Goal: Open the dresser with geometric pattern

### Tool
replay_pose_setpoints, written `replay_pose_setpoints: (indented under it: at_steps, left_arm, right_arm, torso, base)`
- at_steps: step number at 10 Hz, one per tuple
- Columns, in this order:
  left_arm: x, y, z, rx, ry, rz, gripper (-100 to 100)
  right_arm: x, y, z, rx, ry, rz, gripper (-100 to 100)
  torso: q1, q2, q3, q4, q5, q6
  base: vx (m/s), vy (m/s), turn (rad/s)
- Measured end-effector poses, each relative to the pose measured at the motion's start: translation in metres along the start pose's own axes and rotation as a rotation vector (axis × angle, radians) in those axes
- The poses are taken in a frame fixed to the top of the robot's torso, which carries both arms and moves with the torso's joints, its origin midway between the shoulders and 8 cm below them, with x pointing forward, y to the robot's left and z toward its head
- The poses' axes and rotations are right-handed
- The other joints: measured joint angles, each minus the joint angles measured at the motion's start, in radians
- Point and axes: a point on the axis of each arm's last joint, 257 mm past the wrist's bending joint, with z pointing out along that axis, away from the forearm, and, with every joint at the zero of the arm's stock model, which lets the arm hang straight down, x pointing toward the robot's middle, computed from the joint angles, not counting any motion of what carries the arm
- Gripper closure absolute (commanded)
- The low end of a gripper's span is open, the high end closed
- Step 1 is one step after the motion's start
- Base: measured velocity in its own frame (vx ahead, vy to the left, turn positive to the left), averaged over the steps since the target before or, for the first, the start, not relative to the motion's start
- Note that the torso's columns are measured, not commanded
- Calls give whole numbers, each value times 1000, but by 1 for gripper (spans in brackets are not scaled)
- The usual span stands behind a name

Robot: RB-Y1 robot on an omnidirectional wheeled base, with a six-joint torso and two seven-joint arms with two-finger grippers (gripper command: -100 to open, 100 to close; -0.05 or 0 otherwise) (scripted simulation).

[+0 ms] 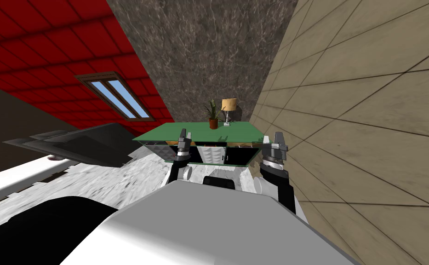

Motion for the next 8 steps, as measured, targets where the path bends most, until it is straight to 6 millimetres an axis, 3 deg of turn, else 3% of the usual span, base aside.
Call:
replay_pose_setpoints:
  at_steps: [2,8]
  left_arm:
    - [0,0,0,0,0,0,0]
    - [0,0,0,0,0,0,0]
  right_arm:
    - [0,0,0,0,0,0,0]
    - [0,0,0,0,0,0,0]
  torso:
    - [0,104,-209,105,0,0]
    - [0,544,-1087,544,0,0]
  base:
    - [0,0,0]
    - [0,0,0]
